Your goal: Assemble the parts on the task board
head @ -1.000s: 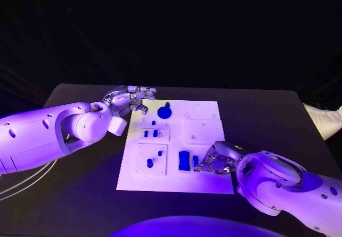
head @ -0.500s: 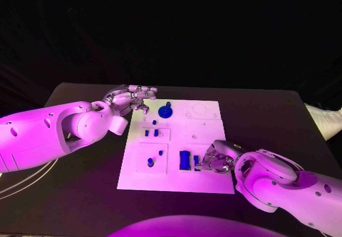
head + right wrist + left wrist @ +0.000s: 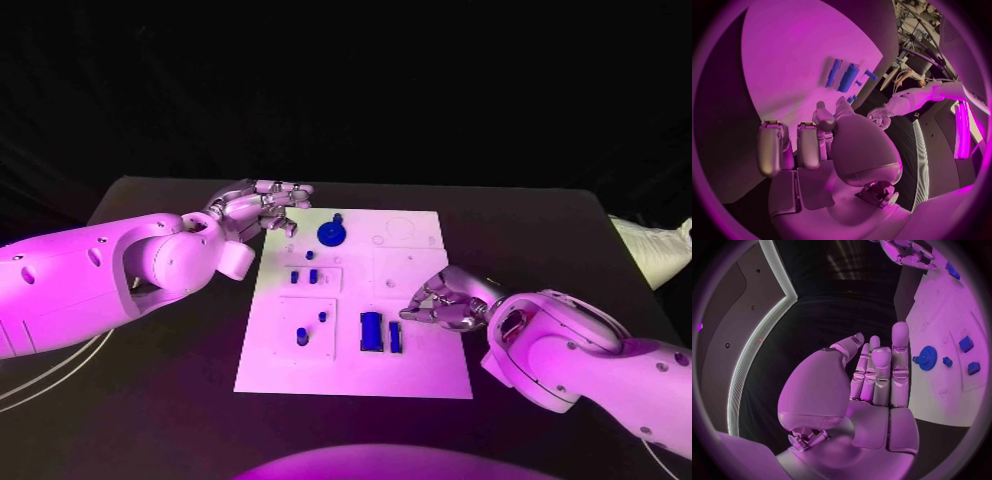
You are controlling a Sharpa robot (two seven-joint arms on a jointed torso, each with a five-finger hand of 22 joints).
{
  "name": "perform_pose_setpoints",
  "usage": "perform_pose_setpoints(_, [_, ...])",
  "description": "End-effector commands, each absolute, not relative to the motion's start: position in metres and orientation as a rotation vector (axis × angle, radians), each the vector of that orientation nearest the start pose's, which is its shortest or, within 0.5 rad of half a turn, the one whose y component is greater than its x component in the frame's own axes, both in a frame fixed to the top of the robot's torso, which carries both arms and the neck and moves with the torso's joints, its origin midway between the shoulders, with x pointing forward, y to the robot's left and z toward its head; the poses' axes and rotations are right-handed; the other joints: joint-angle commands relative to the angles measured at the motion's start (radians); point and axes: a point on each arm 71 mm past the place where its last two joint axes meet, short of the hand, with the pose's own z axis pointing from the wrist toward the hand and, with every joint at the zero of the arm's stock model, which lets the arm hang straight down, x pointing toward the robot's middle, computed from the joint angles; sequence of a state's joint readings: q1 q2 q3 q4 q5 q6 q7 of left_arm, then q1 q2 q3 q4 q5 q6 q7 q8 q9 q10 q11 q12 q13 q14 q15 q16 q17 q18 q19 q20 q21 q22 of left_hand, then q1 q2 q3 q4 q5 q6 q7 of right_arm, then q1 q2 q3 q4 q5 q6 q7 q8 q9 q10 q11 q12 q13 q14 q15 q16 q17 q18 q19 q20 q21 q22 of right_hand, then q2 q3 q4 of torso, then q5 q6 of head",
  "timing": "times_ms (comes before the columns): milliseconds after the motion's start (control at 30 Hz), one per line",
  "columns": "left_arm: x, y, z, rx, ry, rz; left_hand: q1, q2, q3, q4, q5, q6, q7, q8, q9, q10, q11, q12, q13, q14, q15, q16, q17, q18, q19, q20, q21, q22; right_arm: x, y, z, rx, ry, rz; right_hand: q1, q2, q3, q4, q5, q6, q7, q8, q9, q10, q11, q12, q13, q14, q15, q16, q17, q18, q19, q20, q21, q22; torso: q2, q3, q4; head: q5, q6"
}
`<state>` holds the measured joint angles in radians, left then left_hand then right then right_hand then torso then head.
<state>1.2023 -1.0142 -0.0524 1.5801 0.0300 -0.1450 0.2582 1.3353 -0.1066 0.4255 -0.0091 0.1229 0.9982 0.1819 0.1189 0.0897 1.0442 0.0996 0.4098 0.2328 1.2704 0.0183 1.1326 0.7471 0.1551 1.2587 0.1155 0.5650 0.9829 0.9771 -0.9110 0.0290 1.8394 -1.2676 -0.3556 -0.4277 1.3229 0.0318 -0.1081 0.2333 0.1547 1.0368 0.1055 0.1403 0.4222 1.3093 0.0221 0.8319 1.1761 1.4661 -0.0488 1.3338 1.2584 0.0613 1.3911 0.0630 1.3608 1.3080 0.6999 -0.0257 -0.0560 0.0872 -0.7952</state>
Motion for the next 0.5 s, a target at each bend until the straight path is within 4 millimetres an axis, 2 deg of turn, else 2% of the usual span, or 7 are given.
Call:
perform_pose_setpoints(33, [0.472, 0.268, -0.187, -1.226, 1.541, -1.532, -0.016, -0.003, -0.014, 0.004, 0.003, -0.012, 0.001, 0.008, -0.002, -0.012, 0.001, 0.008, 0.001, -0.04, 0.002, -0.041, -0.061, 0.024, -0.028, 0.002, -0.055, -0.031, 0.406, -0.165, -0.226, 0.503, 1.865, 1.071, 0.05, 0.009, 0.005, -0.027, 0.006, -0.029, 0.011, -0.025, -0.016, -0.091, 0.011, -0.222, -0.14, -0.007, 0.013, -0.124, -0.129, 0.033, -0.091, 0.008, -0.122, -0.016, -0.017, -0.0048, -0.0047, -0.007, 0.022])
perform_pose_setpoints(133, [0.474, 0.271, -0.19, -1.235, 1.519, -1.514, -0.021, -0.004, -0.03, 0.009, 0.001, -0.014, 0.001, 0.015, -0.003, -0.031, 0.007, 0.007, -0.008, -0.139, 0.008, -0.14, -0.184, 0.025, -0.079, 0.01, -0.101, -0.057, 0.424, -0.173, -0.224, 0.659, 1.799, 1.194, 0.112, 0.02, 0.014, -0.05, 0.006, -0.05, 0.03, -0.048, -0.033, -0.181, 0.025, -0.402, -0.28, -0.155, 0.031, -0.527, -0.515, 0.107, -0.341, 0.023, -0.478, -0.299, -0.031, -0.0087, -0.0081, -0.012, 0.041])
perform_pose_setpoints(167, [0.476, 0.272, -0.192, -1.242, 1.503, -1.502, -0.02, -0.004, -0.034, 0.011, 0.001, -0.015, 0.002, 0.019, -0.004, -0.039, 0.01, -0.001, -0.018, -0.18, 0.013, -0.188, -0.211, 0.026, -0.114, 0.014, -0.131, -0.075, 0.435, -0.178, -0.223, 0.742, 1.759, 1.249, 0.139, 0.028, 0.02, -0.055, 0.005, -0.056, 0.04, -0.058, -0.041, -0.202, 0.043, -0.484, -0.366, -0.19, 0.042, -0.633, -0.579, 0.122, -0.407, 0.034, -0.605, -0.396, -0.037, -0.0104, -0.0106, -0.012, 0.046])
perform_pose_setpoints(200, [0.478, 0.273, -0.194, -1.248, 1.492, -1.495, -0.017, -0.001, -0.036, 0.011, 0.001, -0.016, 0.002, 0.022, -0.004, -0.041, 0.01, -0.005, -0.025, -0.193, 0.015, -0.219, -0.23, 0.026, -0.132, 0.017, -0.15, -0.088, 0.441, -0.18, -0.224, 0.789, 1.735, 1.279, 0.158, 0.028, 0.022, -0.056, 0.001, -0.058, 0.046, -0.067, -0.052, -0.191, 0.06, -0.551, -0.454, -0.197, 0.05, -0.716, -0.623, 0.121, -0.415, 0.046, -0.669, -0.444, -0.044, -0.0118, -0.0126, -0.013, 0.051])
perform_pose_setpoints(267, [0.48, 0.275, -0.198, -1.261, 1.47, -1.48, -0.015, 0.003, -0.035, 0.015, -0.001, -0.018, 0.004, 0.026, -0.006, -0.047, 0.018, -0.023, -0.045, -0.239, 0.022, -0.316, -0.284, 0.025, -0.187, 0.024, -0.202, -0.124, 0.453, -0.184, -0.226, 0.854, 1.692, 1.323, 0.193, 0.037, 0.036, -0.065, 0.006, -0.054, 0.052, -0.072, -0.063, -0.2, 0.061, -0.62, -0.541, -0.221, 0.061, -0.805, -0.668, 0.121, -0.422, 0.056, -0.729, -0.49, -0.055, -0.014, -0.0159, -0.015, 0.065])
perform_pose_setpoints(400, [0.484, 0.278, -0.208, -1.286, 1.428, -1.454, -0.008, 0.005, -0.03, 0.019, -0.002, -0.017, 0.004, 0.03, -0.01, -0.039, 0.028, -0.076, -0.096, -0.269, 0.049, -0.537, -0.399, 0.023, -0.267, 0.049, -0.302, -0.209, 0.475, -0.189, -0.231, 0.923, 1.614, 1.381, 0.245, 0.033, 0.068, -0.074, -0.001, -0.08, 0.061, -0.079, -0.103, -0.193, 0.085, -0.716, -0.707, -0.35, 0.109, -1.021, -0.791, 0.11, -0.519, 0.094, -0.892, -0.6, -0.075, -0.0174, -0.0244, -0.01, 0.088])
perform_pose_setpoints(500, [0.486, 0.277, -0.216, -1.295, 1.402, -1.443, -0.006, 0.002, -0.021, 0.023, -0.007, -0.017, 0.005, 0.022, -0.015, -0.035, 0.04, -0.123, -0.132, -0.306, 0.082, -0.673, -0.461, 0.013, -0.372, 0.079, -0.401, -0.287, 0.487, -0.192, -0.234, 0.95, 1.572, 1.408, 0.25, 0.022, 0.086, -0.067, -0.012, -0.098, 0.07, -0.078, -0.148, -0.189, 0.106, -0.764, -0.844, -0.382, 0.14, -1.146, -0.887, 0.117, -0.538, 0.131, -1.01, -0.697, -0.084, -0.019, -0.0223, -0.015, 0.102])
